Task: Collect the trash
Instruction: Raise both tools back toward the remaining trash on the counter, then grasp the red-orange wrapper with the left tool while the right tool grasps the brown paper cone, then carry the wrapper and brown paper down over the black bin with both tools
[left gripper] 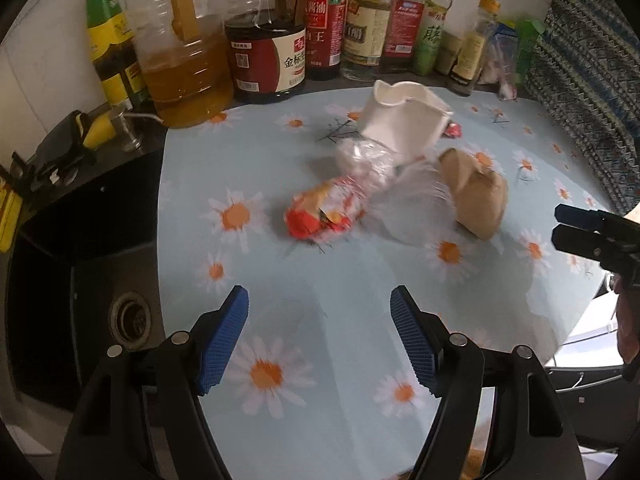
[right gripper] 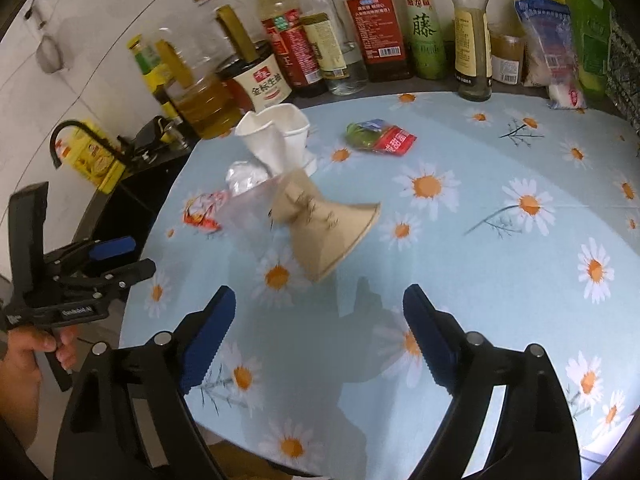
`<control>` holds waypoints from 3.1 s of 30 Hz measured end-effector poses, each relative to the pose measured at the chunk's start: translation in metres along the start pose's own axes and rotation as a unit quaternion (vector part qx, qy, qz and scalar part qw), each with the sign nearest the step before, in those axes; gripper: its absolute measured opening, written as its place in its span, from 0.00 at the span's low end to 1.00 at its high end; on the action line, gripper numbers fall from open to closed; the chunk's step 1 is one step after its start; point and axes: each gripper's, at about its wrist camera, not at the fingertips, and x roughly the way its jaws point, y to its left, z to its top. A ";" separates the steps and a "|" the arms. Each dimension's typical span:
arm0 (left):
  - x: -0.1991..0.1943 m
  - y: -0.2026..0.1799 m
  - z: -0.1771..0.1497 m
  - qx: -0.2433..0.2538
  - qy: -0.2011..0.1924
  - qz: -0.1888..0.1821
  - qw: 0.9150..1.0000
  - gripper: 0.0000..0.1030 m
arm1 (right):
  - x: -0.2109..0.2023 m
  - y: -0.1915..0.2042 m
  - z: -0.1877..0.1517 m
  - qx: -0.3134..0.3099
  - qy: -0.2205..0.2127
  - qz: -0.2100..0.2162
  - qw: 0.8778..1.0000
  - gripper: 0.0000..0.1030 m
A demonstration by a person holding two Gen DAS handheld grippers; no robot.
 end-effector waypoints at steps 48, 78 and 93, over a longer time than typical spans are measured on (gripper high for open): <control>0.072 -0.006 0.062 0.095 0.023 -0.038 0.994 0.38 | 0.067 -0.014 0.051 0.151 0.024 0.043 0.987 0.71; 0.019 -0.016 0.028 0.068 -0.021 -0.018 0.997 0.25 | 0.013 -0.016 0.006 0.131 0.006 0.045 0.990 0.71; -0.026 -0.046 -0.029 0.016 -0.044 -0.015 0.999 0.25 | -0.010 0.002 -0.047 0.084 0.036 0.070 0.993 0.71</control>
